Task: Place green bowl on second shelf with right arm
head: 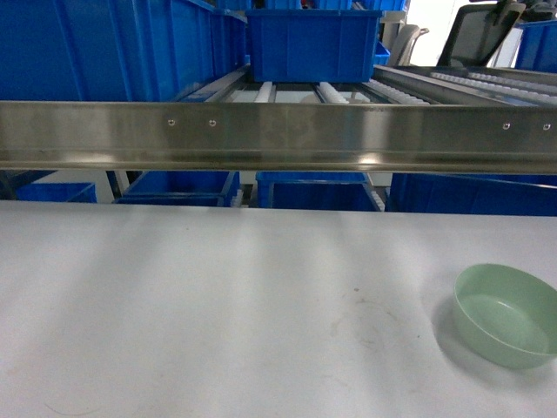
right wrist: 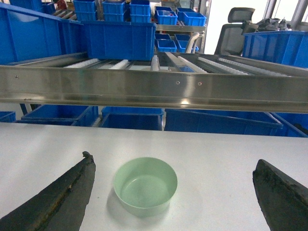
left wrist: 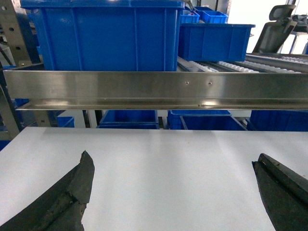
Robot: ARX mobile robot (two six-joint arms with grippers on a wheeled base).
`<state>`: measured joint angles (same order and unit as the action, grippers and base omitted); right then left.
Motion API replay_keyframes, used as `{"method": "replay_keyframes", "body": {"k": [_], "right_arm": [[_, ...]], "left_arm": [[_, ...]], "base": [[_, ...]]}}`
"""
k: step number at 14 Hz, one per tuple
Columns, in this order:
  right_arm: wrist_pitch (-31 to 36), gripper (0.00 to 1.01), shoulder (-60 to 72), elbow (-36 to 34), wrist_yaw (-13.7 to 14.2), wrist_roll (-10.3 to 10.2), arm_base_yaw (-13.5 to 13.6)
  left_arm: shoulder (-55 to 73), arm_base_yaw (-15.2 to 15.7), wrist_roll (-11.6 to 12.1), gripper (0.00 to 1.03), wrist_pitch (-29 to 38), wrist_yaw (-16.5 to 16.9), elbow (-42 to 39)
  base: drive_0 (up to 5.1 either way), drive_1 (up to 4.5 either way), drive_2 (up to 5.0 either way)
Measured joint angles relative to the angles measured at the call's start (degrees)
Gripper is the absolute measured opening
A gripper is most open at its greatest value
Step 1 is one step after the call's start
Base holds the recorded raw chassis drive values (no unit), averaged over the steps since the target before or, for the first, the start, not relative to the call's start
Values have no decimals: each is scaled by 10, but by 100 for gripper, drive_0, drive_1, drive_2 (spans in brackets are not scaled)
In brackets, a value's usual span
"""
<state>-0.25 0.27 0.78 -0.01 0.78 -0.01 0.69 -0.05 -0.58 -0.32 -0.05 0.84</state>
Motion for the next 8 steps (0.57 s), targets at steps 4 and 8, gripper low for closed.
{"method": "replay_keyframes", "body": {"k": [4,8], "right_arm": [[0,98,0,0,0,0,0],[0,98,0,0,0,0,0]], "left_arm": [[0,0,0,98,0,0,0],[0,0,0,98,0,0,0]], "base": [[0,0,0],[0,0,0]]}}
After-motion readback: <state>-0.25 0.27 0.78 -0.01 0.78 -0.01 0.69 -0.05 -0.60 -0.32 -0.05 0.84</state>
